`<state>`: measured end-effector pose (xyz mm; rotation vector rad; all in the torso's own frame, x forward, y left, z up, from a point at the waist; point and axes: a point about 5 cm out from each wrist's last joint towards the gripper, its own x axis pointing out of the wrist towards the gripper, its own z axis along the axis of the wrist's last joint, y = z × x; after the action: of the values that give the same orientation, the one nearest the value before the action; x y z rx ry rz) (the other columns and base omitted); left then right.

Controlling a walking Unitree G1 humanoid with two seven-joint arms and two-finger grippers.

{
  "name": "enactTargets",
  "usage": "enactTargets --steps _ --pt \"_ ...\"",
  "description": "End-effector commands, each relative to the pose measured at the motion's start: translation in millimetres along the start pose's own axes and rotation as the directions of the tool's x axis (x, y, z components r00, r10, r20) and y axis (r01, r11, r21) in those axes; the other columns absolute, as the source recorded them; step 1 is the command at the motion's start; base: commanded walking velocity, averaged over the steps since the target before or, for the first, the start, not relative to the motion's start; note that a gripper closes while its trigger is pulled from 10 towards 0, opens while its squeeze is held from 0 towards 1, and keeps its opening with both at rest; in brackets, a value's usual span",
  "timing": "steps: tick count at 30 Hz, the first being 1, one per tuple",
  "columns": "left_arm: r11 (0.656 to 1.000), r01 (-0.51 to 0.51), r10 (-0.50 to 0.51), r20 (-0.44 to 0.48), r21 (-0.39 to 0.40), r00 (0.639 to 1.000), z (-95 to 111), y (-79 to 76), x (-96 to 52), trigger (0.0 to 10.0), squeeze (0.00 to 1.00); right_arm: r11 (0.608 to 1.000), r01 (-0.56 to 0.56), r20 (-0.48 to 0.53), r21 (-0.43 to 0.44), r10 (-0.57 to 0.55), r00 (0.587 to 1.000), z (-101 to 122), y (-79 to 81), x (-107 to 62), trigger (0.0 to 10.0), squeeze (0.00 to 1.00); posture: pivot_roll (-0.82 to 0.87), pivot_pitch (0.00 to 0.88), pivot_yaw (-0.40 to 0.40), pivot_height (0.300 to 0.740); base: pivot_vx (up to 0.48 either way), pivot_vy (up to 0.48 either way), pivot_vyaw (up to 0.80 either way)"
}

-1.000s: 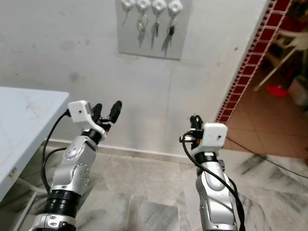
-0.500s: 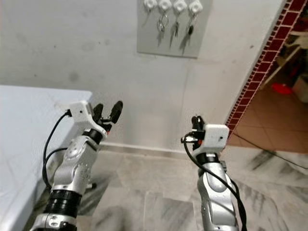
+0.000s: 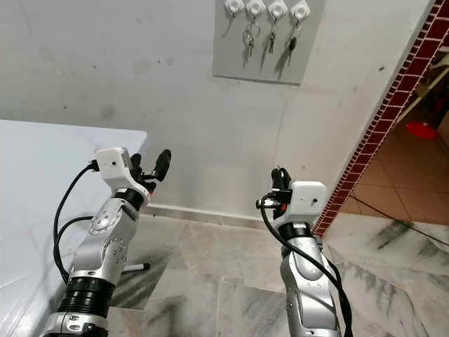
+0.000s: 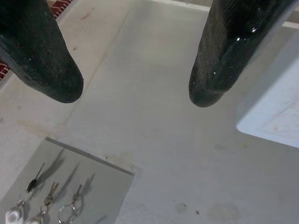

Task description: Hang keys on a hook

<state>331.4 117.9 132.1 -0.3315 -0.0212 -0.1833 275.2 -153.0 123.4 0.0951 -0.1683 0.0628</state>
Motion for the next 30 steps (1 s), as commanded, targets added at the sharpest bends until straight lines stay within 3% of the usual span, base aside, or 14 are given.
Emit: enactTargets --steps 1,30 --pt "1.0 0.023 -0.023 0.011 0.003 1.0 4.2 -4.4 0.2 10.0 0.0 1.0 -0.001 0.031 0.002 0.001 1.0 7.2 -0.1 3.3 10.0 0.0 -0.03 0.0 -0.016 0.74 0.27 0.0 0.0" --pt "0.999 0.03 -0.029 0.035 -0.021 0.999 10.3 -6.5 2.5 10.0 0.0 1.0 -0.008 0.035 0.002 0.008 0.999 8.2 0.4 5.6 10.0 0.0 -0.03 0.0 -0.021 0.74 0.406 0.0 0.0"
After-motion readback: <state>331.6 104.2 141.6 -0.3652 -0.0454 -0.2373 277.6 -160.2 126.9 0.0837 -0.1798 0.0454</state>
